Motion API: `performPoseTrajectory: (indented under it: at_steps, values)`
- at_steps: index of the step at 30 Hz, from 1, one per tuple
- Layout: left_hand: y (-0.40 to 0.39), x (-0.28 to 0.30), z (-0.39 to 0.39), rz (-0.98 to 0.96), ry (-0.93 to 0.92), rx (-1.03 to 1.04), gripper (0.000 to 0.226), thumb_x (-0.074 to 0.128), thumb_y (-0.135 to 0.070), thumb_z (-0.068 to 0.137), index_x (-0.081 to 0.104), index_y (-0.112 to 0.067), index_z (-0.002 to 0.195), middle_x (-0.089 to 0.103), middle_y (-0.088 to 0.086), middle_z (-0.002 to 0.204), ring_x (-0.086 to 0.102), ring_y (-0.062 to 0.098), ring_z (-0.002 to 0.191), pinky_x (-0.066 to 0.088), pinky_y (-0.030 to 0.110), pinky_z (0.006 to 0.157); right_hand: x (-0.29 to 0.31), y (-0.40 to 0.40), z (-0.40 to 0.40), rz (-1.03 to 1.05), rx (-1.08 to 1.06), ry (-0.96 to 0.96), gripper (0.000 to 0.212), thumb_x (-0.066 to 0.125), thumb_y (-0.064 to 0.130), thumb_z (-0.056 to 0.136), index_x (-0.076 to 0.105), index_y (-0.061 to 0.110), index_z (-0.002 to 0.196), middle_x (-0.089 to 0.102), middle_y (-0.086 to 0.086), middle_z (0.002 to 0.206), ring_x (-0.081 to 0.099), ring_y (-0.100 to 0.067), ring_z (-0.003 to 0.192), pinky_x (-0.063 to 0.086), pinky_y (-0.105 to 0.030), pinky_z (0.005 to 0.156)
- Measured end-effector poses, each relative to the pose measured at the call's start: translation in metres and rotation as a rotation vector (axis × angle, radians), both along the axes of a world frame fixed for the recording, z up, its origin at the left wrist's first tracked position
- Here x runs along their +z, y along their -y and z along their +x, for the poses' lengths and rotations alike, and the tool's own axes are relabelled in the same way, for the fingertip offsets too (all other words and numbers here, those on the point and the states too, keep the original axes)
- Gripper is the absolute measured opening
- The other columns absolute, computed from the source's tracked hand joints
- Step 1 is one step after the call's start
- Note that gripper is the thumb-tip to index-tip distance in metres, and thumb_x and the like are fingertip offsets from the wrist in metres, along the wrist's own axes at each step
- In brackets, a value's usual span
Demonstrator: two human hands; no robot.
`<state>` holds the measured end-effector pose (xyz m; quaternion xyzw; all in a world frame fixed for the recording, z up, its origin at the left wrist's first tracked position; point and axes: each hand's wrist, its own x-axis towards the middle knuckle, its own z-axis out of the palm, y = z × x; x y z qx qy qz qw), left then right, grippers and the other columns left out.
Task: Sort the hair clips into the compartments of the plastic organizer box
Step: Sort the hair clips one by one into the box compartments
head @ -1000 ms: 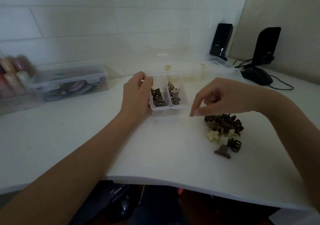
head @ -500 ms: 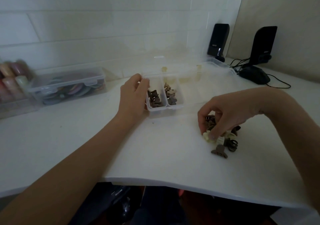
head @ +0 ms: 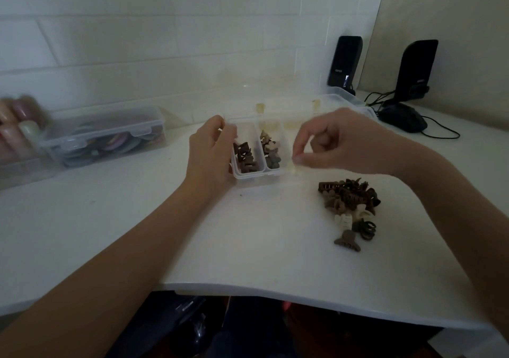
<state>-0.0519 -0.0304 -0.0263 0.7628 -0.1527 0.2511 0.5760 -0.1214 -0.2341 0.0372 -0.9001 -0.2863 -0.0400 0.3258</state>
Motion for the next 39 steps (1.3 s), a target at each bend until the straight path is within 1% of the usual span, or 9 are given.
performPoseTrajectory:
  at_steps: [3, 6, 9, 11, 15, 19, 31, 35, 39]
  values:
    - [0.001, 0.0, -0.003, 0.015, 0.02, -0.007, 0.022, 0.044, -0.013, 0.088, 0.04, -0.008, 0.067, 0.041, -0.001, 0.058, 0.036, 0.0, 0.047, 0.03, 0.008, 0.044, -0.004, -0.009, 0.001, 0.16, -0.063, 0.157, 0.008, 0.069, 0.016, 0.082, 0.065, 0.01, 0.078, 0.04, 0.007, 0.04, 0.027, -0.006, 0.035, 0.028, -0.006, 0.044]
    - [0.003, 0.001, -0.005, 0.012, 0.036, -0.007, 0.023, 0.044, -0.01, 0.091, 0.042, -0.006, 0.068, 0.048, 0.008, 0.062, 0.038, 0.002, 0.049, 0.032, 0.006, 0.042, -0.013, -0.017, 0.006, 0.089, -0.125, 0.214, 0.007, 0.069, 0.018, 0.082, 0.066, 0.014, 0.077, 0.043, 0.009, 0.038, 0.032, -0.006, 0.035, 0.032, -0.005, 0.048]
    - [0.002, 0.001, -0.004, 0.001, 0.039, -0.012, 0.025, 0.044, -0.008, 0.091, 0.04, -0.006, 0.067, 0.046, 0.014, 0.066, 0.037, 0.008, 0.055, 0.032, 0.007, 0.043, -0.02, -0.019, 0.011, -0.1, -0.132, 0.131, 0.008, 0.068, 0.025, 0.083, 0.066, 0.023, 0.075, 0.041, 0.009, 0.035, 0.031, -0.009, 0.035, 0.035, -0.02, 0.053]
    - [0.001, 0.0, -0.004, 0.006, 0.049, -0.021, 0.025, 0.045, -0.009, 0.091, 0.039, -0.005, 0.067, 0.045, 0.014, 0.065, 0.038, 0.012, 0.057, 0.031, 0.009, 0.044, -0.02, -0.017, 0.012, -0.1, -0.122, 0.082, 0.009, 0.068, 0.027, 0.082, 0.067, 0.025, 0.073, 0.035, 0.009, 0.033, 0.025, -0.01, 0.036, 0.031, -0.024, 0.053]
    - [0.002, 0.0, -0.004, 0.007, 0.053, -0.026, 0.028, 0.044, -0.008, 0.091, 0.035, -0.012, 0.065, 0.04, 0.007, 0.062, 0.034, 0.007, 0.054, 0.031, 0.008, 0.042, -0.018, -0.016, 0.011, -0.062, -0.114, 0.082, 0.008, 0.066, 0.028, 0.083, 0.069, 0.03, 0.075, 0.034, 0.009, 0.034, 0.023, -0.01, 0.039, 0.024, -0.024, 0.05]
    - [0.002, -0.001, -0.002, 0.024, 0.054, -0.022, 0.023, 0.044, -0.01, 0.088, 0.039, -0.002, 0.068, 0.04, 0.009, 0.062, 0.031, 0.004, 0.052, 0.03, 0.009, 0.044, -0.019, -0.016, 0.01, -0.082, -0.113, 0.101, 0.007, 0.068, 0.025, 0.083, 0.065, 0.025, 0.077, 0.037, 0.01, 0.034, 0.027, -0.009, 0.036, 0.026, -0.02, 0.047]
    - [0.001, -0.001, 0.0, 0.014, -0.003, -0.008, 0.027, 0.045, -0.016, 0.087, 0.044, 0.007, 0.072, 0.045, 0.012, 0.066, 0.033, 0.004, 0.052, 0.029, 0.012, 0.045, -0.011, -0.001, 0.011, 0.073, -0.083, -0.035, 0.016, 0.071, 0.027, 0.079, 0.062, 0.014, 0.075, 0.039, 0.002, 0.039, 0.031, -0.012, 0.036, 0.031, -0.013, 0.041]
    - [0.0, -0.001, 0.0, 0.003, -0.024, -0.012, 0.024, 0.046, -0.014, 0.089, 0.043, 0.0, 0.07, 0.046, 0.013, 0.067, 0.034, 0.003, 0.05, 0.03, 0.012, 0.045, -0.006, 0.001, 0.006, 0.125, -0.119, -0.069, 0.011, 0.066, 0.025, 0.084, 0.066, 0.016, 0.078, 0.049, -0.002, 0.044, 0.038, -0.017, 0.04, 0.034, -0.016, 0.041]
    - [-0.002, -0.001, 0.002, -0.01, -0.071, 0.033, 0.023, 0.046, -0.013, 0.09, 0.046, -0.004, 0.07, 0.045, 0.002, 0.061, 0.04, -0.002, 0.046, 0.032, 0.009, 0.045, -0.014, 0.008, -0.016, 0.347, -0.326, 0.094, 0.022, 0.06, 0.025, 0.087, 0.057, 0.005, 0.081, 0.049, -0.004, 0.059, 0.041, -0.009, 0.05, 0.039, -0.018, 0.053]
